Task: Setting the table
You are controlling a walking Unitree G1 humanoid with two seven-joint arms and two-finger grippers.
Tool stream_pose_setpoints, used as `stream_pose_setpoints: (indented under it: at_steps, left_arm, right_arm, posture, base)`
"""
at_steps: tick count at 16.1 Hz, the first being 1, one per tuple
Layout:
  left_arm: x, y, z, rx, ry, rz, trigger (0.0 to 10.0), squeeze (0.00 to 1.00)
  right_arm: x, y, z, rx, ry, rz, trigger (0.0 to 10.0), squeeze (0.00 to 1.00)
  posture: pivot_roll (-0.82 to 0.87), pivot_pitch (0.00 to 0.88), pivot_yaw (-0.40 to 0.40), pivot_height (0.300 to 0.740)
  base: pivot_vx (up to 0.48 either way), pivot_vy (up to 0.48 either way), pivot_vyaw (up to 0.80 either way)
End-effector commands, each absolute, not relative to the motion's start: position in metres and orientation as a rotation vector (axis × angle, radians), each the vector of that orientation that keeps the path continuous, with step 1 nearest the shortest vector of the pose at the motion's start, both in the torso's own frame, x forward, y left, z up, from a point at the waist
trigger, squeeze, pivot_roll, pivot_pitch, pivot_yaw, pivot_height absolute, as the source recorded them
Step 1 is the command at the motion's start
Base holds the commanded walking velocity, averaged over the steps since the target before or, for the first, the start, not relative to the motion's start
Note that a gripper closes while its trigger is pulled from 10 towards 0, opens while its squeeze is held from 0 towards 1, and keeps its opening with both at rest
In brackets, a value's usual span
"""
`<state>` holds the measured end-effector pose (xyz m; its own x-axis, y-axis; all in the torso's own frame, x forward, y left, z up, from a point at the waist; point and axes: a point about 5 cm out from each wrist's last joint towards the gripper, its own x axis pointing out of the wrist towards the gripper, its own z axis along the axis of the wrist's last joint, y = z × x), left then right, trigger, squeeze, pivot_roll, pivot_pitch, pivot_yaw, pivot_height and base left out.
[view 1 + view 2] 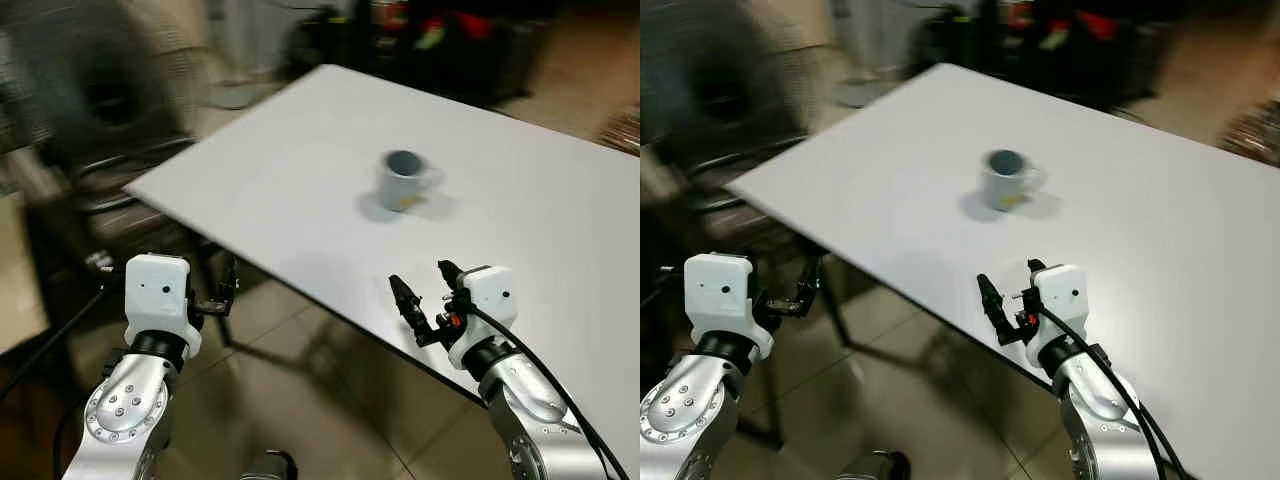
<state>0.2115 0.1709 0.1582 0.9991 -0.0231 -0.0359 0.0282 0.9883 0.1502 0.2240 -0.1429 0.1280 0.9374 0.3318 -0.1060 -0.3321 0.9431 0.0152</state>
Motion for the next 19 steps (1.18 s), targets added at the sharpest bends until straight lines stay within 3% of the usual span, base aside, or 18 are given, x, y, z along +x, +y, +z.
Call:
stream_pose_setpoints:
  at_steps: [1,2,3,6,10,14,15,16,19]
  left_arm:
    - [0.213,0.169,0.163,0.179,0.002,-0.033,10.0,0.02]
    - [0.213,0.170,0.162,0.174,0.018,-0.014,10.0,0.02]
    - [0.214,0.171,0.161,0.172,0.028,-0.010,10.0,0.03]
    - [0.212,0.168,0.159,0.183,0.023,-0.052,10.0,0.02]
    - [0.210,0.167,0.163,0.163,0.004,-0.067,10.0,0.04]
    - [0.210,0.169,0.163,0.161,0.002,-0.054,10.0,0.03]
    - [0.211,0.169,0.163,0.165,0.002,-0.051,10.0,0.02]
    - [0.212,0.170,0.163,0.170,0.011,-0.057,10.0,0.03]
    - [0.216,0.168,0.163,0.164,0.006,-0.072,10.0,0.03]
  right_arm:
    - [0.224,-0.144,0.127,0.011,0.110,0.331,10.0,0.00]
    - [0.224,-0.145,0.126,0.012,0.114,0.325,10.0,0.00]
    - [0.224,-0.147,0.126,0.007,0.112,0.318,10.0,0.10]
    - [0.224,-0.146,0.126,0.027,0.120,0.335,10.0,0.18]
    - [0.221,-0.138,0.127,0.073,0.101,0.422,10.0,0.15]
    - [0.223,-0.144,0.125,0.077,0.103,0.371,10.0,0.13]
    - [0.224,-0.146,0.124,0.081,0.107,0.344,10.0,0.12]
    - [0.225,-0.151,0.121,0.094,0.119,0.281,10.0,0.01]
    - [0.224,-0.152,0.121,0.087,0.114,0.256,10.0,0.00]
  posture:
    - [-0.02,0.056,0.014,0.740]
    - [-0.02,0.057,0.017,0.740]
    - [-0.02,0.057,0.018,0.740]
    - [-0.01,0.058,0.018,0.740]
    - [0.00,0.060,0.013,0.740]
    - [0.00,0.062,0.014,0.740]
    - [0.00,0.062,0.016,0.740]
    - [0.00,0.062,0.019,0.740]
    - [-0.01,0.059,0.026,0.740]
  base:
    - [0.000,0.000,0.80]
    - [0.000,0.000,0.80]
    - [0.000,0.000,0.80]
    - [0.000,0.000,0.80]
    - [0.000,0.000,0.80]
    - [0.000,0.000,0.80]
    - [0.000,0.000,0.00]
    - [0.000,0.000,0.00]
    - [0.000,0.000,0.00]
